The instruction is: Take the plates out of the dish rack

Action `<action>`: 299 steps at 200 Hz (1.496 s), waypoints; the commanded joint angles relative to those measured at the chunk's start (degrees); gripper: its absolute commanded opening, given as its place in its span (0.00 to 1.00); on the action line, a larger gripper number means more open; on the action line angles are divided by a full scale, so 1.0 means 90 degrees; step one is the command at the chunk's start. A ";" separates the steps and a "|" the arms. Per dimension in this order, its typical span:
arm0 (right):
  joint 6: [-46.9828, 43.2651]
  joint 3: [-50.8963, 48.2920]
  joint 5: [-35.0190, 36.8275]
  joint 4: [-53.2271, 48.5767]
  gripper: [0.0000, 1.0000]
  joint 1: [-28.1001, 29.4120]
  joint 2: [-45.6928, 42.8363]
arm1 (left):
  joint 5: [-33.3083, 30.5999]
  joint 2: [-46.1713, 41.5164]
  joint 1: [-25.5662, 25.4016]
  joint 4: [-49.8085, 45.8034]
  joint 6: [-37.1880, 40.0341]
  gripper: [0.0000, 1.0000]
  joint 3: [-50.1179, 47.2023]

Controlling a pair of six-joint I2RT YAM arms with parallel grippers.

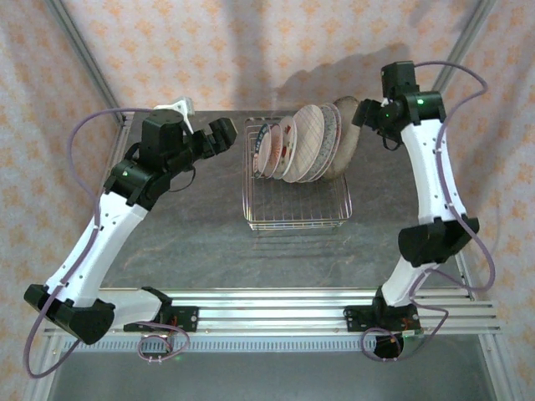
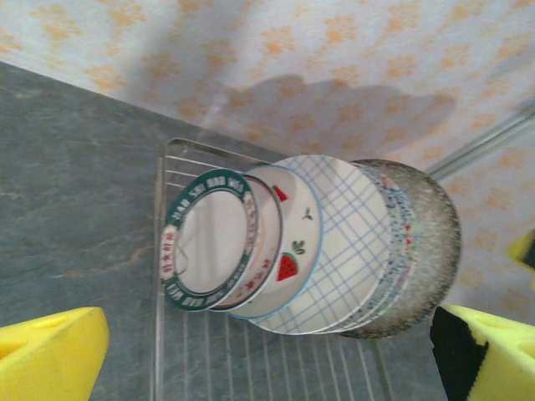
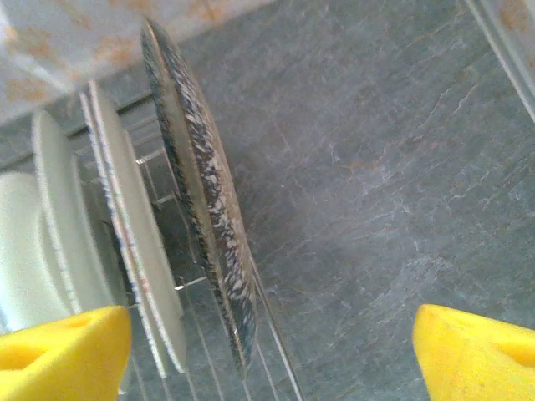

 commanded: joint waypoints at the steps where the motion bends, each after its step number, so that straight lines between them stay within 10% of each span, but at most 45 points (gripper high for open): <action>1: -0.0263 0.0178 0.0048 -0.0048 0.82 -0.0009 0.0242 | 0.0688 -0.0244 -0.0055 0.0822 0.0083 0.99 -0.0178; 299: -0.0588 0.1717 -0.0245 -0.0129 0.00 0.0095 0.2285 | 0.1092 -0.0428 -0.0195 0.1637 -0.0124 0.99 -0.0364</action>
